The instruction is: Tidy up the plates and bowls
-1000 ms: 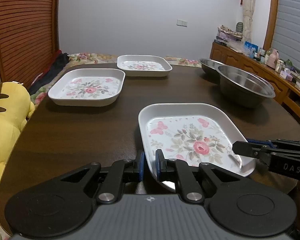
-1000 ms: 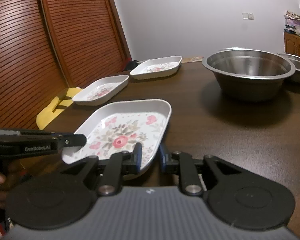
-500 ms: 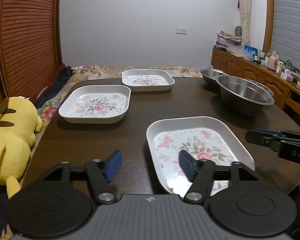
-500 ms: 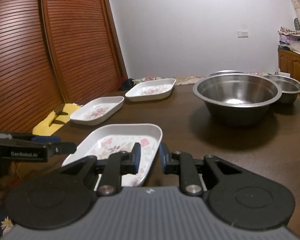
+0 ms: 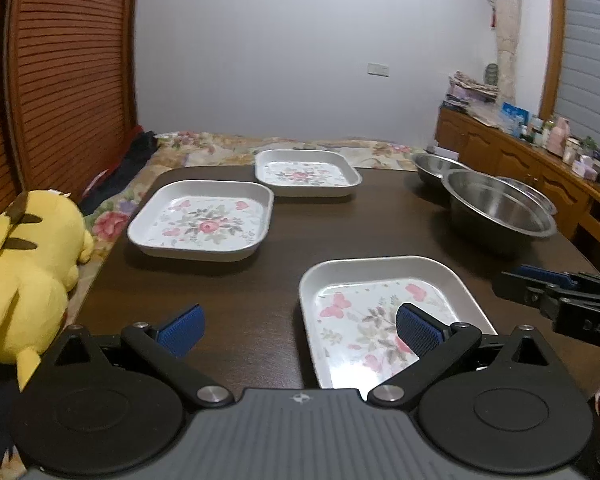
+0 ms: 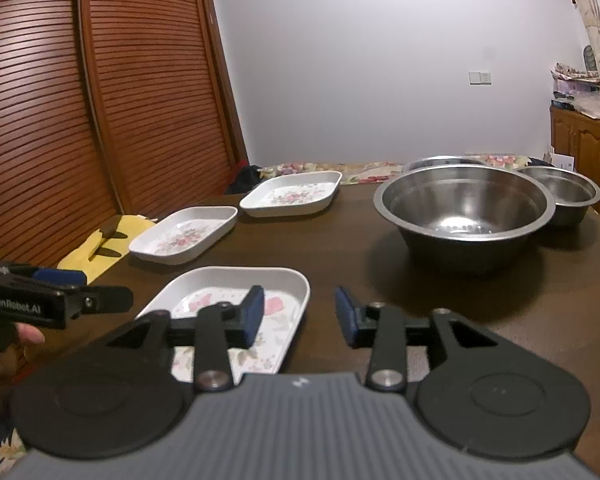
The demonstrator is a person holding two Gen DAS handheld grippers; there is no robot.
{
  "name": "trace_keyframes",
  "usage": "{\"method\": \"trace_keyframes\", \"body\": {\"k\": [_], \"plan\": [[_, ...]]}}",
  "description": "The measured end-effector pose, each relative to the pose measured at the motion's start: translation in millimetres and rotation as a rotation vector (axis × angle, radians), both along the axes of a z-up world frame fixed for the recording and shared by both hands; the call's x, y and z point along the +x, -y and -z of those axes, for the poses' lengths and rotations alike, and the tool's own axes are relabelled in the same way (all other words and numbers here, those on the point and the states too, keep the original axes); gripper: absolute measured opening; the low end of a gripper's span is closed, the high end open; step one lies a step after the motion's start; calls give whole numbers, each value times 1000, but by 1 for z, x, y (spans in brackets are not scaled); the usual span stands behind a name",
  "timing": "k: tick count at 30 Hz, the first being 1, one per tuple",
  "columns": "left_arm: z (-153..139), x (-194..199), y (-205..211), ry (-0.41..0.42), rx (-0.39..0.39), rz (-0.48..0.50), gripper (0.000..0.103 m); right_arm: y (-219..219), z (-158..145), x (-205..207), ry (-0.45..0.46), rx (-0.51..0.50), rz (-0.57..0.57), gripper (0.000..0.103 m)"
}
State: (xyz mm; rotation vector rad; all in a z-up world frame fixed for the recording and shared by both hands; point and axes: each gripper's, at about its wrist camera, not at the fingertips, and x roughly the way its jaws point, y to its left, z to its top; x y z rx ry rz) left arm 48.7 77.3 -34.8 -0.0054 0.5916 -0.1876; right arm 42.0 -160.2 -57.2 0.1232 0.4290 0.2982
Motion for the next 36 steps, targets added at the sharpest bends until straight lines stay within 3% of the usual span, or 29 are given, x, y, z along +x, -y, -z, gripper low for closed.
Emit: {"method": "trace_keyframes", "body": {"k": [3, 11, 21, 28, 36], "plan": [[0, 2, -1, -9, 12, -13, 103, -1, -3, 2, 6, -9, -2, 51], [1, 8, -2, -38, 23, -27, 103, -8, -10, 12, 5, -25, -17, 54], [-19, 20, -13, 19, 9, -18, 103, -24, -26, 35, -2, -35, -33, 79], [-37, 47, -30, 62, 44, -16, 103, -39, -46, 67, -34, -38, -80, 80], [-41, 85, -59, 89, 107, -41, 95, -76, -66, 102, -63, -54, -149, 79]]}}
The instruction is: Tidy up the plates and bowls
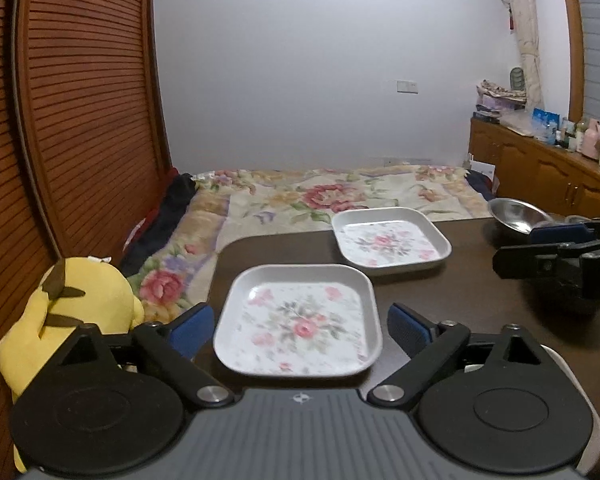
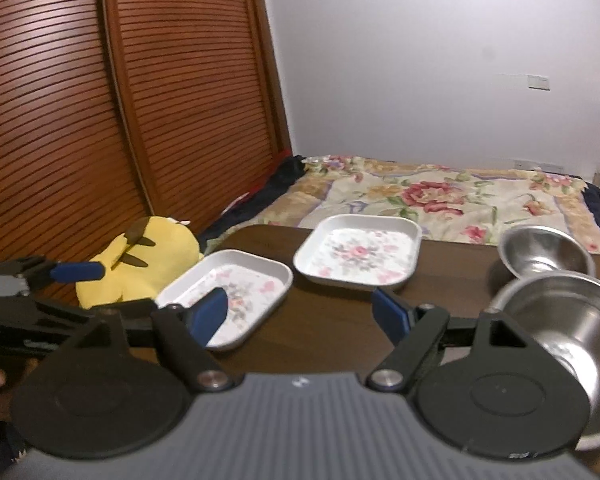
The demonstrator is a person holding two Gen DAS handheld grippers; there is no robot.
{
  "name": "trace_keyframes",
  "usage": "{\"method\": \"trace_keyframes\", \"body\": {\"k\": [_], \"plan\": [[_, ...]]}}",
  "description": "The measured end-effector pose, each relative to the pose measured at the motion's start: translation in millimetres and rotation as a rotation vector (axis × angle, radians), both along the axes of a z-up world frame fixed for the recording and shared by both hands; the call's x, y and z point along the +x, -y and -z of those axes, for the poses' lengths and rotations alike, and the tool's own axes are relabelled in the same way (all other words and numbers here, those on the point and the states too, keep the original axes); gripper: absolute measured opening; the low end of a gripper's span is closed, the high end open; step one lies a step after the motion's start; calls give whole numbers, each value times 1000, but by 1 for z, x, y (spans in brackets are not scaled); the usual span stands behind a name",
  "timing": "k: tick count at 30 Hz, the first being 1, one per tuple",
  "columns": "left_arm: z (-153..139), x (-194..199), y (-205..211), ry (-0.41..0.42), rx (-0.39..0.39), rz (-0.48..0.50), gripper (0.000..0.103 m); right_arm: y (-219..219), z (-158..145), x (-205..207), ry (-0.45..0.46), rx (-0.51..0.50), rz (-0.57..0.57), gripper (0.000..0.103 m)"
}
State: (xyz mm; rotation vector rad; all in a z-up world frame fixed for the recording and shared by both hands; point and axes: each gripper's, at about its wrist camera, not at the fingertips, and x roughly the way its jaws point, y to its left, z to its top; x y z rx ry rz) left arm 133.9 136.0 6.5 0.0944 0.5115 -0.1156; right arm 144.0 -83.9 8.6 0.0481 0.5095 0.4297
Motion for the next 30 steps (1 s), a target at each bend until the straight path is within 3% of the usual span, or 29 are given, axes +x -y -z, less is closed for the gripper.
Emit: {"method": "trace_keyframes", "body": {"k": [17, 20, 27, 30], "plan": [[20, 47, -43, -55, -48, -18, 77, -53, 9, 52, -123, -40, -57, 74], [27, 59, -47, -77, -51, -5, 74, -56, 17, 64, -156, -33, -61, 70], [45, 86, -60, -130, -84, -1, 54, -64, 44, 89, -263, -19, -58, 49], [53, 92, -62, -153, -91, -4, 43, -65, 52, 92, -284, -26, -47, 45]]}}
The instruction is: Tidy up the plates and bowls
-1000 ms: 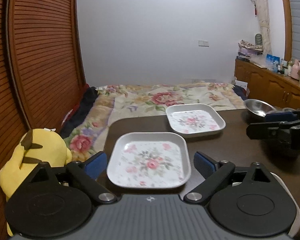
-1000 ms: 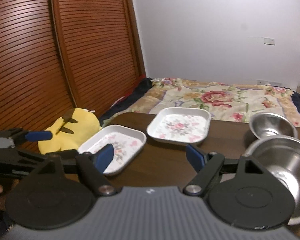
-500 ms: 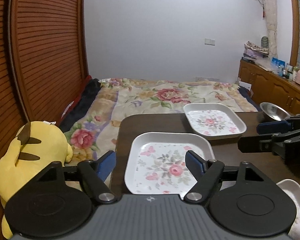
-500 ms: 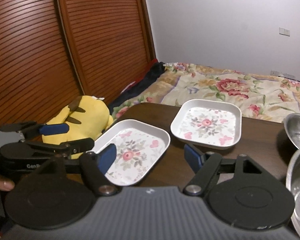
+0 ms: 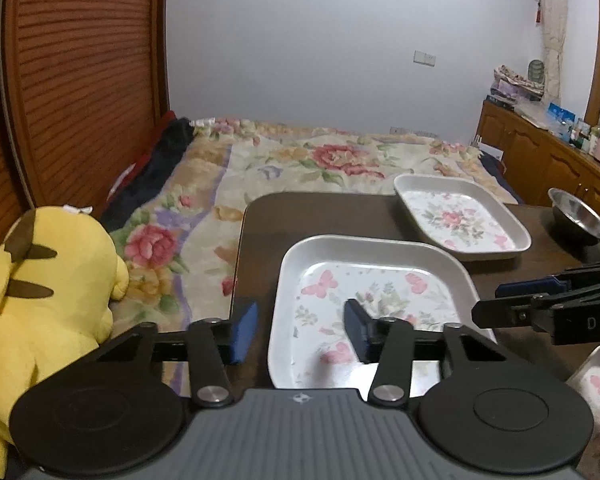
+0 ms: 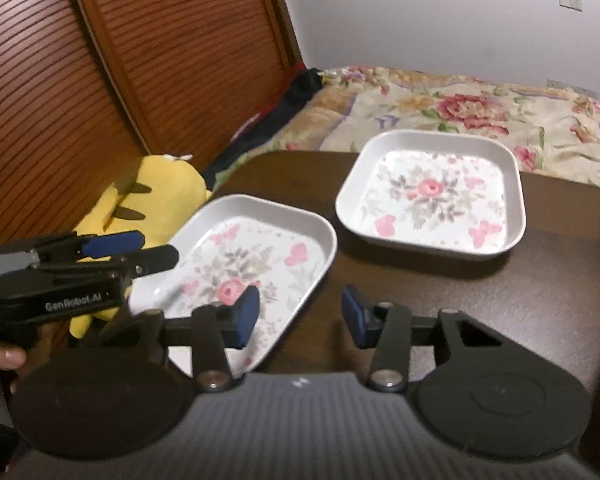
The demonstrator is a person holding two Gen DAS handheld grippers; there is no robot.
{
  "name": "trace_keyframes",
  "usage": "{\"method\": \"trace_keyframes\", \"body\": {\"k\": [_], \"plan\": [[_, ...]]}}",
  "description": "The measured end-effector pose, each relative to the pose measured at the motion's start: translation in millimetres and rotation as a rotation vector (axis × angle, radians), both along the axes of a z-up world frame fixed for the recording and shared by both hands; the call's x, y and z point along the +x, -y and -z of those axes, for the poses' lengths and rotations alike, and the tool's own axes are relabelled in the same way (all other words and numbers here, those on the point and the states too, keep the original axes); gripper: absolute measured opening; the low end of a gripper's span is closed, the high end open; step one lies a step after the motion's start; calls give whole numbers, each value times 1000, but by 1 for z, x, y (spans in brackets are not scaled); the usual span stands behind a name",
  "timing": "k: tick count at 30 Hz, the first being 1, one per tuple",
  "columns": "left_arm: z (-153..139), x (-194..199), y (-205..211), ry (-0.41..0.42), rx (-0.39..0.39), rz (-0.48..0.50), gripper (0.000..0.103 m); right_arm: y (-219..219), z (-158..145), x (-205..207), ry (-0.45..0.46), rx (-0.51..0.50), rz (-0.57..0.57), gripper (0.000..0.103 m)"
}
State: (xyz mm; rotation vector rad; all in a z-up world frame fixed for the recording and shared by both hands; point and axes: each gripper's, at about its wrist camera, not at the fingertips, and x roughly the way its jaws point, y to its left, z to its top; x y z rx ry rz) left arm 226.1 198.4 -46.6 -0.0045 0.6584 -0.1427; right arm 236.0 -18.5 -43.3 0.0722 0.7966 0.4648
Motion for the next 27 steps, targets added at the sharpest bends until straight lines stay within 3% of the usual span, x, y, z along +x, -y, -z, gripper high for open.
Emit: {"method": "trace_keyframes", "body": {"k": [17, 22, 27], "plan": [[15, 3, -7, -40, -24, -12, 18, -10, 16, 3, -23, 13, -3, 21], [10, -2, -4, -52, -29, 4, 17, -7, 17, 4, -20, 23, 10, 19], [-6, -18, 1, -15, -15, 6, 17, -2, 6, -4, 1, 30, 8, 18]]}}
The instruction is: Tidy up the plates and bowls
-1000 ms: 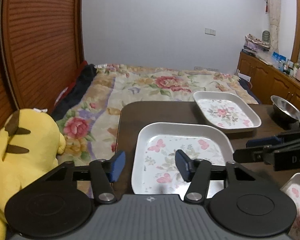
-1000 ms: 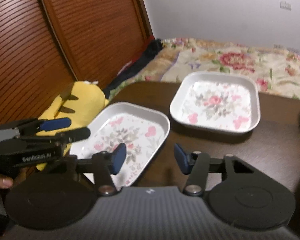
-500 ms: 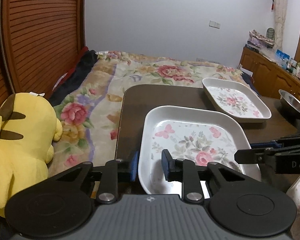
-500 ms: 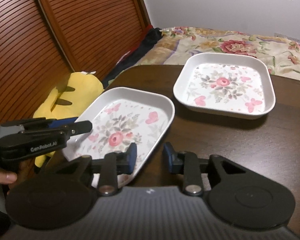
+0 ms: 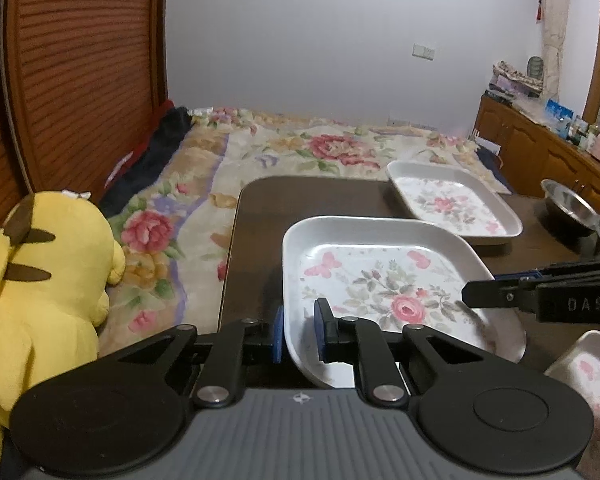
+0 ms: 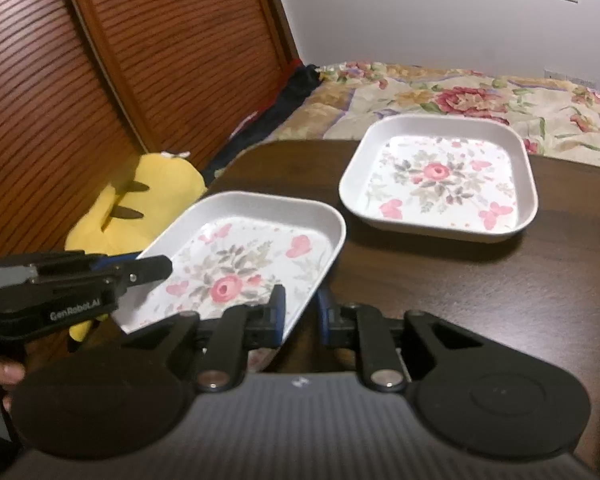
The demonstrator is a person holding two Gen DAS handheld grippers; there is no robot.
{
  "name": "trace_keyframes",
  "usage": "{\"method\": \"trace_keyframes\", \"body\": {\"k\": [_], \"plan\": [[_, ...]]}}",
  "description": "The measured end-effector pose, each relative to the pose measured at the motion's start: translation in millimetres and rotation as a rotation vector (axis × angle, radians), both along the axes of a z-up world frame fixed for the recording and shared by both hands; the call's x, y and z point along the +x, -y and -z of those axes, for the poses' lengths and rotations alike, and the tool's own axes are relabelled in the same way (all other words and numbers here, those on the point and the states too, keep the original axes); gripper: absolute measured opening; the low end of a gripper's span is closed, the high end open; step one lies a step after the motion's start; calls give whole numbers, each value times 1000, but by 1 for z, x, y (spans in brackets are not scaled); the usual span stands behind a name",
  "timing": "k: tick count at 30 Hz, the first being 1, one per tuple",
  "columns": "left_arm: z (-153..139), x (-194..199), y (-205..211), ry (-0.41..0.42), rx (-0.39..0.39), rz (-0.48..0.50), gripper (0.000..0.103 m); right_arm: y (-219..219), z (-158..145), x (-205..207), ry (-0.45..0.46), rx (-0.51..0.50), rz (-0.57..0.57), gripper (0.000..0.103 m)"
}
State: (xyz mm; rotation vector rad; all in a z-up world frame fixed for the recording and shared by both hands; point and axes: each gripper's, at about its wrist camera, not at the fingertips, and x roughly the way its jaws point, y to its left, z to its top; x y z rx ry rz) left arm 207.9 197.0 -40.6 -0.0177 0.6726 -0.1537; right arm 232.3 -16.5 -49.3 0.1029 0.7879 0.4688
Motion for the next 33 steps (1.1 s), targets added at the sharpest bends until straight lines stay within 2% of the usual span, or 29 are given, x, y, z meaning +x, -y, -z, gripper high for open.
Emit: {"method": "trace_keyframes", "body": {"k": [15, 20, 25, 33], "plan": [[-47, -64, 48, 105, -34, 69, 17, 55, -55, -46, 125, 39, 0, 18], [-49, -87, 68, 116, -64, 97, 17, 81, -56, -62, 127, 42, 13, 18], [-44, -107, 90, 116, -43, 117, 17, 101, -53, -76, 126, 53, 29, 18], [-33, -124, 102, 86, -65, 151, 17, 121, -43, -91, 123, 82, 54, 15]]}}
